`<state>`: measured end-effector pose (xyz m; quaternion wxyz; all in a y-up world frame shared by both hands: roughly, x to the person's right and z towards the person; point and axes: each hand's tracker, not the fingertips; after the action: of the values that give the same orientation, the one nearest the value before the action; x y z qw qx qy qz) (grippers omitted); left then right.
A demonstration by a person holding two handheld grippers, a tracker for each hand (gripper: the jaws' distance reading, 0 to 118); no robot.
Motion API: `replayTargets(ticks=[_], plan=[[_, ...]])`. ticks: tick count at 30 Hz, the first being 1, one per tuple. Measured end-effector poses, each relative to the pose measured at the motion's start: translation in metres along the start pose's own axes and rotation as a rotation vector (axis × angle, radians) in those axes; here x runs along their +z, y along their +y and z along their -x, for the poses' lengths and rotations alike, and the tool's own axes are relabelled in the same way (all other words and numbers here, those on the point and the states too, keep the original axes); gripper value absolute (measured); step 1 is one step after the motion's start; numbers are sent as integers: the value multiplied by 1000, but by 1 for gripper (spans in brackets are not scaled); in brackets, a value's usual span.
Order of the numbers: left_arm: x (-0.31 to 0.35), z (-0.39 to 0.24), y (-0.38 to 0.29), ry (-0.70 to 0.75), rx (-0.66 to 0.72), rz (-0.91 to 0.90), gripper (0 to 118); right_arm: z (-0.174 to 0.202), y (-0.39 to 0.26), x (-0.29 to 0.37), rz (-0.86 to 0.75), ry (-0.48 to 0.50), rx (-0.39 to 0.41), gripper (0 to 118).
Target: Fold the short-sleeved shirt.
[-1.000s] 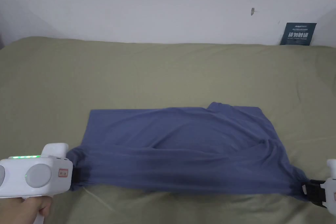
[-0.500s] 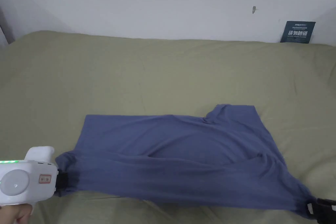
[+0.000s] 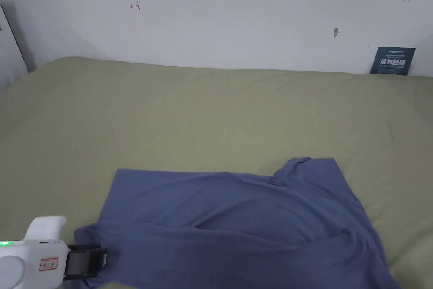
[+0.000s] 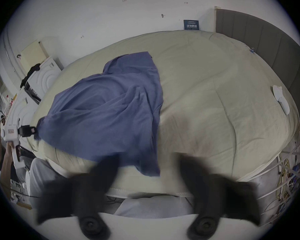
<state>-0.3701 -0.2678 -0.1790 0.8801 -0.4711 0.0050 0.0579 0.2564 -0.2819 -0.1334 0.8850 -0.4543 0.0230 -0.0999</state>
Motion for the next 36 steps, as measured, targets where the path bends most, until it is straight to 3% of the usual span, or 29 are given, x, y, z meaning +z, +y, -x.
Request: replayTargets(ticks=[1,4,8,10,11,12,13,15,20,21,23,24,29,32,35,36], plan=[[4,3,1,18,17,-24,118,-3,1,4,-143,-17,8,109],[19,9,15,24,79,-157,118,9,24,7,-75,15,-30,110],[17,-1,53,13,71,-185,113,25,65,-2,-141,7,10,104],[1,-8,76,4,66,-184,76,37,87,-11,-185,-7,35,67],[-9,-10,86,10,60,-172,47,38,98,-20,-184,-8,40,46],[-22,-12,98,19,59,-165,14,41,109,-28,-193,-16,43,16],[-31,-16,106,26,55,-157,5,43,117,-35,-207,-22,34,6],[-55,-20,128,29,31,-115,3,42,139,-54,-169,45,2,1],[-114,-21,174,50,-7,-35,5,50,169,-91,-142,-25,77,1],[-131,-16,182,45,-18,-8,27,49,173,-97,-134,-23,78,1],[-153,-13,193,79,-21,26,103,47,180,-110,-107,-18,83,1],[-163,-11,196,102,-15,27,118,47,182,-117,-97,-15,88,1],[-186,-22,197,110,9,86,118,41,190,-145,-43,-26,114,1],[-198,-30,191,150,-49,132,109,37,194,-155,-24,-33,103,1],[-185,-34,190,128,-13,109,100,33,200,-160,-12,-33,95,1],[-180,-36,189,114,-21,96,88,32,203,-161,-11,-35,95,1]])
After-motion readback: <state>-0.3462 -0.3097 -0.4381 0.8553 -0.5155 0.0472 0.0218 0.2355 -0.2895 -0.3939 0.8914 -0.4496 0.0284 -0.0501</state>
